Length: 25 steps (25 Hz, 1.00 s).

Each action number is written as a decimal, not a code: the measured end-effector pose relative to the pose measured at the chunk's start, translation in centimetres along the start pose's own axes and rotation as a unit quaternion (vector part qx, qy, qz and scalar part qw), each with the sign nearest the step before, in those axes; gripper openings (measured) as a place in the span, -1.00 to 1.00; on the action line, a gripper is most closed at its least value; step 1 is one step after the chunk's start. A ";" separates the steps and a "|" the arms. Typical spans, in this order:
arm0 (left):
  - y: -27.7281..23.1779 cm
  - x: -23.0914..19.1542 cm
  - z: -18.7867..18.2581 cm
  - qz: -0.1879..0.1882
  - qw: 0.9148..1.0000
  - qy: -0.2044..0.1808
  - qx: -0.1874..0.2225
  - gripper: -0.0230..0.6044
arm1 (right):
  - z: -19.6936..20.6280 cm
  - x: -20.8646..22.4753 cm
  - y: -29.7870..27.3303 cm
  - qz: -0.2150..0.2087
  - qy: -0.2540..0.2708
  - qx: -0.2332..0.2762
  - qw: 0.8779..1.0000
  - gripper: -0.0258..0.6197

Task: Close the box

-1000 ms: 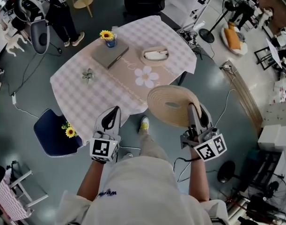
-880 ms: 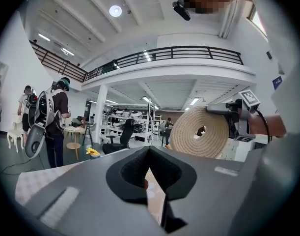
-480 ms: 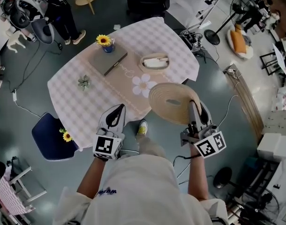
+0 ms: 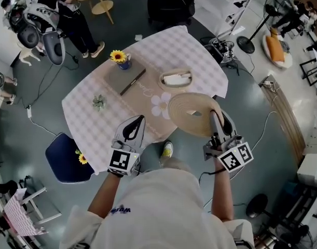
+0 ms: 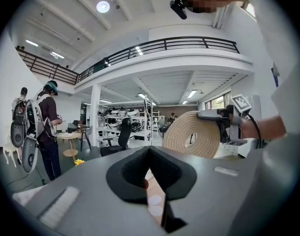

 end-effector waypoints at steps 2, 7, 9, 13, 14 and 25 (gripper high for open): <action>-1.1 0.2 -0.2 -0.004 1.000 -0.005 -0.003 -0.92 | 0.0 1.1 0.0 0.001 -0.004 0.004 1.000 -0.67; -3.5 0.4 -1.5 -0.010 1.000 -0.026 -0.015 -0.92 | -0.4 3.7 -0.6 -0.004 -0.014 0.010 1.000 -0.67; -4.1 0.5 -2.0 -0.003 0.999 -0.030 -0.020 -0.92 | -0.4 4.3 -1.1 -0.010 -0.012 0.010 1.000 -0.67; -4.9 0.8 -1.6 0.009 0.999 -0.033 -0.039 -0.92 | 0.4 4.6 -1.8 -0.017 -0.016 0.012 1.000 -0.67; -5.2 0.9 -1.4 0.010 0.998 -0.038 -0.043 -0.92 | 0.6 4.7 -1.9 -0.018 -0.019 0.014 1.000 -0.67; -8.4 -1.5 0.4 0.002 0.998 -0.022 -0.056 -0.92 | 2.4 5.8 -6.4 -0.011 -0.039 0.010 0.999 -0.68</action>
Point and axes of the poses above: the fingertips, and each gripper's own axes: y backward along the fingers, x to its right, z out of its underside, the point moved 6 cm from there along y, backward along the fingers, and after that the axes turned 9 degrees about y, right-handed, at the moved point
